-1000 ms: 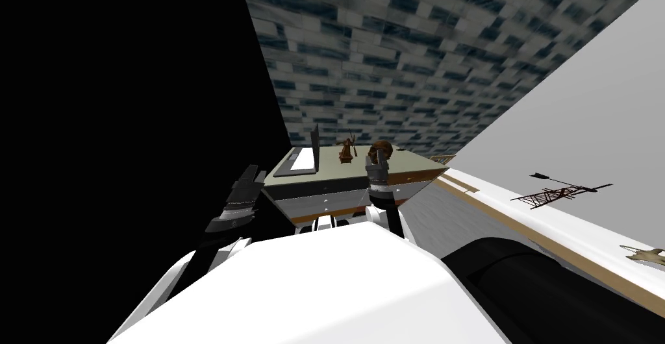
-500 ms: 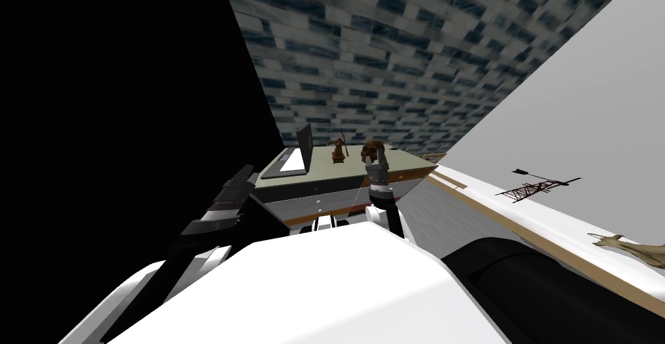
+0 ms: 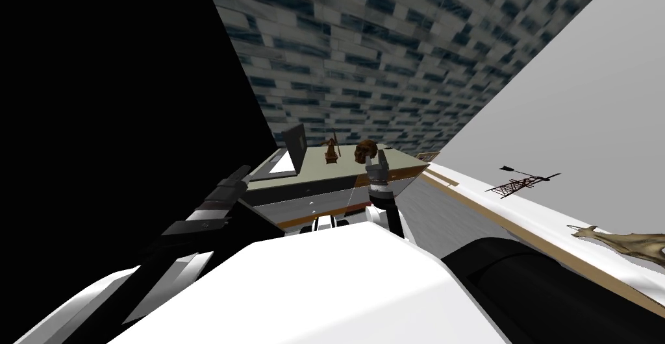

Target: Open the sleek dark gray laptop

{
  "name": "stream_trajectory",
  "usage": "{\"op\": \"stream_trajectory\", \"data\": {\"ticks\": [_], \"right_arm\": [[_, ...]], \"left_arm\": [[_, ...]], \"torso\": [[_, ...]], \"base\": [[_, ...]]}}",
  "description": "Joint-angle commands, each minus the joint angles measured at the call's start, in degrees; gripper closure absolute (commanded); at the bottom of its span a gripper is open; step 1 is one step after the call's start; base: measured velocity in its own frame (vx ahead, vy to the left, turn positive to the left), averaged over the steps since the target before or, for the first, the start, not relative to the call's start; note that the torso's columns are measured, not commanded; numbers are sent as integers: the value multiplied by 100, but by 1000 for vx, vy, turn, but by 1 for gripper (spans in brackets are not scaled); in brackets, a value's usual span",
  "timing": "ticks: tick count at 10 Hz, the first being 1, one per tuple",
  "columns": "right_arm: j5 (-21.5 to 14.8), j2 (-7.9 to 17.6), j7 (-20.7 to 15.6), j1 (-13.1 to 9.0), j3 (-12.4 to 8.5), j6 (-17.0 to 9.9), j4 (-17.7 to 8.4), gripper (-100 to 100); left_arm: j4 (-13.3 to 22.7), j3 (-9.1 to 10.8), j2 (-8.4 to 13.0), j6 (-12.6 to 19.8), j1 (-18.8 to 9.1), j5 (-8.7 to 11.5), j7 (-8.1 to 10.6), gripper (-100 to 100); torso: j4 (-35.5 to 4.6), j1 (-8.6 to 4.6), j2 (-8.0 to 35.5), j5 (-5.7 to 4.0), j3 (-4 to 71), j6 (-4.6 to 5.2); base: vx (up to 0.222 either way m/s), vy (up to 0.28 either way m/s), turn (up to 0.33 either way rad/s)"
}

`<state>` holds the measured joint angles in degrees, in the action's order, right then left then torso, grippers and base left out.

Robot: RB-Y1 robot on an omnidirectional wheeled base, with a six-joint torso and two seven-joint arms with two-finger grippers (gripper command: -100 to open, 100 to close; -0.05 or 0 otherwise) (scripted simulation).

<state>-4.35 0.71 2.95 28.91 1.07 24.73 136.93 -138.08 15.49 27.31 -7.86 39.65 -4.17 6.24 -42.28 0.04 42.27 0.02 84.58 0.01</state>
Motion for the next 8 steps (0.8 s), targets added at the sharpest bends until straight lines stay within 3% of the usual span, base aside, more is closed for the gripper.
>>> {"op": "stream_trajectory", "data": {"ticks": [1,2,3,5,6,8], "right_arm": [[0,0,0,0,0,0,0,0],[0,0,0,0,0,0,0,0],[0,0,0,0,0,0,0,0],[0,0,0,0,0,0,0,0],[0,0,0,0,0,0,0,0],[0,0,0,0,0,0,0,0]], "left_arm": [[-63,253,285,376,127,42,132,-100],[-89,395,464,524,191,60,199,-100],[-89,395,464,587,191,60,199,-100],[-129,681,832,968,319,95,334,-100],[-129,681,832,1014,319,95,334,-100],[-153,962,1201,1360,443,131,467,-100]], "torso": [[0,-1,3,-1,-2,-2],[-1,-5,4,-2,-3,0],[-1,-19,4,-6,-3,0],[2,2,-5,0,3,0],[1,-6,-1,-2,1,0],[-1,2,5,0,-3,0]], "base": [[-6,-76,-47],[-10,-124,-77],[7,-92,-20],[14,-95,-57],[2,-85,-25],[4,-93,-63]]}}
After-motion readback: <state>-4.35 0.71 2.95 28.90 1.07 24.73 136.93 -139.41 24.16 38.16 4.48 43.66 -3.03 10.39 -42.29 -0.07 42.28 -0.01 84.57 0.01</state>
